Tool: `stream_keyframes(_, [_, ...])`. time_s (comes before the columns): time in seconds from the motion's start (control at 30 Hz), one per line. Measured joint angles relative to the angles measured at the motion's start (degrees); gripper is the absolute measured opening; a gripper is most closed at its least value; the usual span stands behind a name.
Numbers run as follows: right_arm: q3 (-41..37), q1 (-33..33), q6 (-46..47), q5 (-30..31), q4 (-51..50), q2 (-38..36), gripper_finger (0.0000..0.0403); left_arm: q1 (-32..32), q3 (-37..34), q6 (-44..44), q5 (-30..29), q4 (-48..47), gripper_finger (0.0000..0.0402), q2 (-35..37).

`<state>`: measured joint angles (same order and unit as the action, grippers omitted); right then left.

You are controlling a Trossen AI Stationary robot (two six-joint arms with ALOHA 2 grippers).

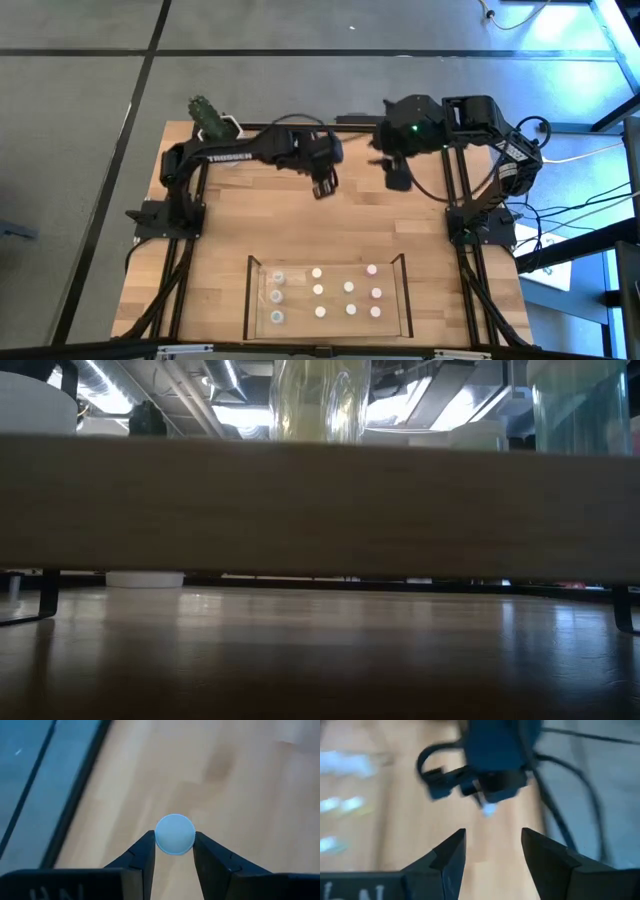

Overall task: Pick and place medicine bottles onto shelf by color
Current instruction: Put the blue pill bottle on the shelf aligned with the other blue pill bottle

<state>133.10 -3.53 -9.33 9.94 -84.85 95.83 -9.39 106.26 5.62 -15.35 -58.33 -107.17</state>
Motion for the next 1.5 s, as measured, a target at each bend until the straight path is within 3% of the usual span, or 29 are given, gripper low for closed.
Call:
stream_keyframes(0.27, [0.00, 0.01, -1.46, -18.08, -4.88, 0.00, 0.0194, 8.97, 0.02, -2.22, 3.06, 0.10, 0.0107, 0.41])
stream_keyframes(0.43, [0.00, 0.24, -1.42, -23.44, -5.16, 0.00, 0.0194, 12.33, 0.02, -2.32, 3.09, 1.52, 0.0107, 0.39])
stream_keyframes(0.67, [0.00, 3.85, -1.75, -23.62, -5.27, -0.18, 0.0194, 15.15, 0.02, -3.66, 10.87, 2.27, 0.0107, 0.32])
stream_keyframes(1.07, [0.02, 11.64, 0.11, -23.56, -5.17, -4.10, 0.0194, 22.63, 0.00, -1.21, 11.23, 5.15, 0.0107, -0.27])
stream_keyframes(1.5, [0.02, 12.48, 0.22, -23.52, -4.55, -4.13, 0.0194, 26.80, 0.02, 2.52, 9.45, 8.14, 0.0107, -3.37])
